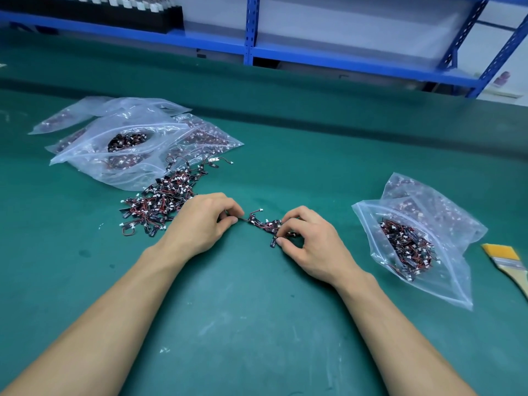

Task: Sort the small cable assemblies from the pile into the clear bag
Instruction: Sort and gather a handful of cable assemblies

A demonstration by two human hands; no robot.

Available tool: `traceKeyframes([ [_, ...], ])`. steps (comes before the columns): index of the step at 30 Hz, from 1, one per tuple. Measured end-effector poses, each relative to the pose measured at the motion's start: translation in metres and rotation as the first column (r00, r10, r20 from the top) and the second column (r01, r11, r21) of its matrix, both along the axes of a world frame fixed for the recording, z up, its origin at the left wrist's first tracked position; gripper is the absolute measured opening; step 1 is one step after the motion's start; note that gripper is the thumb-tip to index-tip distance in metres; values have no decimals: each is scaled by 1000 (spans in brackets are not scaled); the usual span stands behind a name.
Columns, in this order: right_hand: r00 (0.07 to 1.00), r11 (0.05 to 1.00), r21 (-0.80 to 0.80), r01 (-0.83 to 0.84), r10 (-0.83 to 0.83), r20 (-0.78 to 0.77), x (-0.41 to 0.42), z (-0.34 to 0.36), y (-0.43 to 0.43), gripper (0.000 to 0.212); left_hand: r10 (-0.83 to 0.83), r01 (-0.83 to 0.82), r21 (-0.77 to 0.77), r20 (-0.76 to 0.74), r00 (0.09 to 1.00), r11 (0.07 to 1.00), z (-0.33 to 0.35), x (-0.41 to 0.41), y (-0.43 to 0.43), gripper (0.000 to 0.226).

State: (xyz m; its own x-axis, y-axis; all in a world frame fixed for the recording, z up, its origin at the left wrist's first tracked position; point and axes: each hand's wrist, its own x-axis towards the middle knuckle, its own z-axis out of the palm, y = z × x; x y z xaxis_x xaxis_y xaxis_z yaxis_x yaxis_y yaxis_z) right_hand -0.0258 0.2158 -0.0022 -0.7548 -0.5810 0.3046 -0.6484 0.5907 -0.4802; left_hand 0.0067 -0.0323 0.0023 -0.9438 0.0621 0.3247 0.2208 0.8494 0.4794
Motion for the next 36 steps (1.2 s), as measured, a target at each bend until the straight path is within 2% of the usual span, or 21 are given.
traceKeyframes([
  [9,998,998,-9,59,-59,25,-4,4,9,9,158,-158,19,12,987,987,1,-1,-6,13],
  [15,998,997,-49,65,-64,30,-4,3,12,14,10,-10,34,1,1000,999,2,2,4,12],
  [18,997,993,-101,66,-61,55,-5,2,13,17,14,-14,36,-11,1000,999,2,1,4,11],
  [22,995,968,-231,94,-83,58,-6,2,13,19,90,-89,33,-32,995,995,1,0,-1,11],
  [25,990,931,-337,137,-136,26,-6,3,13,20,212,-211,27,-48,976,977,0,-2,-6,13],
  [29,976,905,-378,197,-216,-8,-7,4,13,19,339,-338,31,-59,939,941,0,-4,-12,13],
  [32,972,914,-343,217,-236,-14,-8,4,14,19,364,-363,25,-48,930,932,0,-4,-13,13],
  [36,978,969,-140,204,-206,0,-8,0,13,16,283,-287,-41,-85,955,957,0,-3,-10,22],
])
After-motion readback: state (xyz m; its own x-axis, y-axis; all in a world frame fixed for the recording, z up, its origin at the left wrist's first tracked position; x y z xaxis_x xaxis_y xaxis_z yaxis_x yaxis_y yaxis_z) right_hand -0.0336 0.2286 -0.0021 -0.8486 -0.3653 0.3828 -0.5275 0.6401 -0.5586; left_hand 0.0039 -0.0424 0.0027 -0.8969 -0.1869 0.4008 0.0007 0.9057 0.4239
